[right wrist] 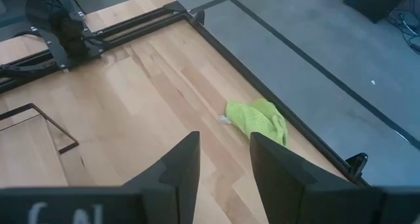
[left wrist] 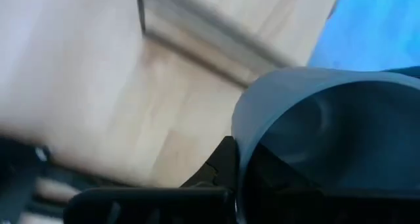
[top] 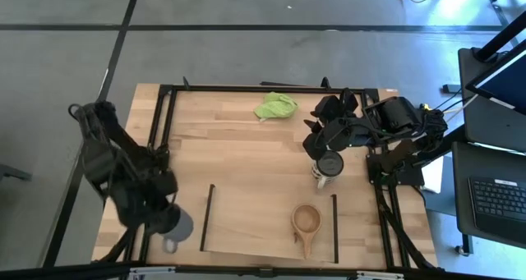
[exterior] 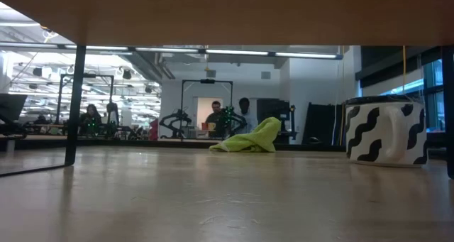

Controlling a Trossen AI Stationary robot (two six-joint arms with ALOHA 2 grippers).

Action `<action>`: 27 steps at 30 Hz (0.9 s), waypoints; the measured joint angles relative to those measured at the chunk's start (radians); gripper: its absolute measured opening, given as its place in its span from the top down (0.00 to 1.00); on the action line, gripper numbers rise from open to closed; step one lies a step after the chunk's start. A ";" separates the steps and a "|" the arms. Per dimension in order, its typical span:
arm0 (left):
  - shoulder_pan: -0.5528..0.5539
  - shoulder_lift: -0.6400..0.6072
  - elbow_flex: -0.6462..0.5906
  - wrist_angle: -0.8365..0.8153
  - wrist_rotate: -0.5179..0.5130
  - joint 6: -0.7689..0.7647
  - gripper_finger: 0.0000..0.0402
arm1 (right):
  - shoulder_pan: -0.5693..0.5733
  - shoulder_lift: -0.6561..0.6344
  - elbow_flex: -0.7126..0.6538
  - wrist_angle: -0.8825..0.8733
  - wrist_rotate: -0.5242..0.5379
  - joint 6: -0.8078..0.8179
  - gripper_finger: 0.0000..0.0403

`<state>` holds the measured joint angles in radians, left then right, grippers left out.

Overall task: Stack small to large cups/mugs on shelf
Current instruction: Put the blue mug on the shelf

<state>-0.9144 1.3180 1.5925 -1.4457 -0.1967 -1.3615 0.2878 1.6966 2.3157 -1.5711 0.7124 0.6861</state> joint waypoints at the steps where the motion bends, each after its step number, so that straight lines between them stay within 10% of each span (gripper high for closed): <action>1: 0.034 0.021 0.061 -0.037 -0.003 0.057 0.99 | 0.000 0.000 0.000 0.000 0.000 0.000 0.66; 14: 0.471 0.339 0.421 -0.126 0.056 0.820 0.99 | 0.006 0.000 0.000 0.000 -0.018 0.016 0.66; 27: 0.634 0.631 0.761 -0.065 0.088 0.839 0.99 | 0.032 0.000 0.000 0.000 0.001 0.089 0.66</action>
<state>-0.2806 1.9487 2.3538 -1.5111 -0.1091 -0.5224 0.3202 1.6966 2.3156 -1.5710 0.7134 0.7746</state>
